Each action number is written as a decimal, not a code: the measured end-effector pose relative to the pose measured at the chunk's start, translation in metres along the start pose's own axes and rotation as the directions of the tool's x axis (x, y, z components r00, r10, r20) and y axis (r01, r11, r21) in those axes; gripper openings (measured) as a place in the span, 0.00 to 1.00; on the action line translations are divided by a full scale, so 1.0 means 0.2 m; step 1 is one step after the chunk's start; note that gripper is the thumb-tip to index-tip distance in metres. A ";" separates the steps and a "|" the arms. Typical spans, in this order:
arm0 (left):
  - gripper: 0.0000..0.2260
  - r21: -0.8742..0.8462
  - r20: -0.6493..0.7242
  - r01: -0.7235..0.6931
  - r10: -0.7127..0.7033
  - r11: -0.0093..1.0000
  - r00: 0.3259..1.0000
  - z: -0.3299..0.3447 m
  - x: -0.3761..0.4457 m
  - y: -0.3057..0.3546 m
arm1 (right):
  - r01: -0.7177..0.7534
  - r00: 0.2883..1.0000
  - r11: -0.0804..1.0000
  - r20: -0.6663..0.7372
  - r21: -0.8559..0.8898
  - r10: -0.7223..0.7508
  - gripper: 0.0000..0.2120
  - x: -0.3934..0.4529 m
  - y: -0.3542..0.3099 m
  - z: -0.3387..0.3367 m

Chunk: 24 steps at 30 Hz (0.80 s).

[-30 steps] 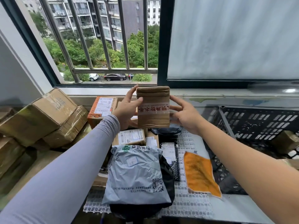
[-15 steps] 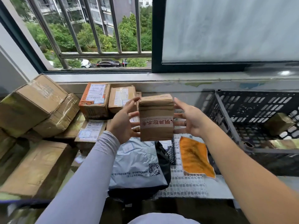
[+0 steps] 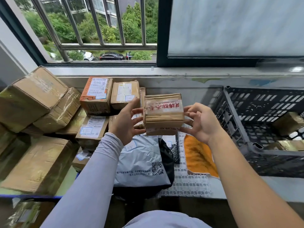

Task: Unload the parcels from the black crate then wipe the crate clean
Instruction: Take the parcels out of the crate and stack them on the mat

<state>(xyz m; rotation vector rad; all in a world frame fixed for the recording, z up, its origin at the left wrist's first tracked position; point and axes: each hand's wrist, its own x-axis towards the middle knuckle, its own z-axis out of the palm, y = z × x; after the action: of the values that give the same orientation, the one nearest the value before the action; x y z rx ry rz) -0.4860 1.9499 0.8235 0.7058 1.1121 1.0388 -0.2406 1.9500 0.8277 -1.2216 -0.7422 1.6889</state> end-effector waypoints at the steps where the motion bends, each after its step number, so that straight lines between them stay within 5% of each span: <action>1: 0.20 0.002 0.007 0.011 -0.011 1.000 1.000 0.00 0.00 0.00 | -0.001 1.000 1.000 -0.016 0.002 0.001 0.07 0.01 0.00 0.00; 5: 0.20 -0.022 0.012 0.016 -0.015 1.000 1.000 0.03 0.02 -0.01 | 0.073 0.995 0.995 -0.069 -0.065 -0.078 0.13 0.04 0.01 0.00; 8: 0.13 -0.031 0.006 -0.020 0.020 0.999 1.000 0.04 0.03 -0.01 | 0.155 0.988 0.988 -0.030 0.010 -0.154 0.07 0.05 0.03 0.00; 11: 0.08 -0.006 0.037 -0.046 0.046 0.999 0.998 0.05 0.03 -0.01 | 0.214 0.977 0.973 0.002 0.085 -0.214 0.14 0.06 0.05 -0.02; 24: 0.16 0.020 -0.017 -0.013 0.014 1.000 1.000 0.01 0.09 -0.05 | 0.240 0.969 0.970 -0.053 -0.031 -0.241 0.22 0.12 0.16 -0.01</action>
<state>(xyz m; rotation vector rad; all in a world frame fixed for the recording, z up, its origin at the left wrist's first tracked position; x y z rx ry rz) -0.4788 1.9627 0.8092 0.7223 1.1355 1.0481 -0.2509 1.9579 0.7910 -1.1418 -0.8432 1.4445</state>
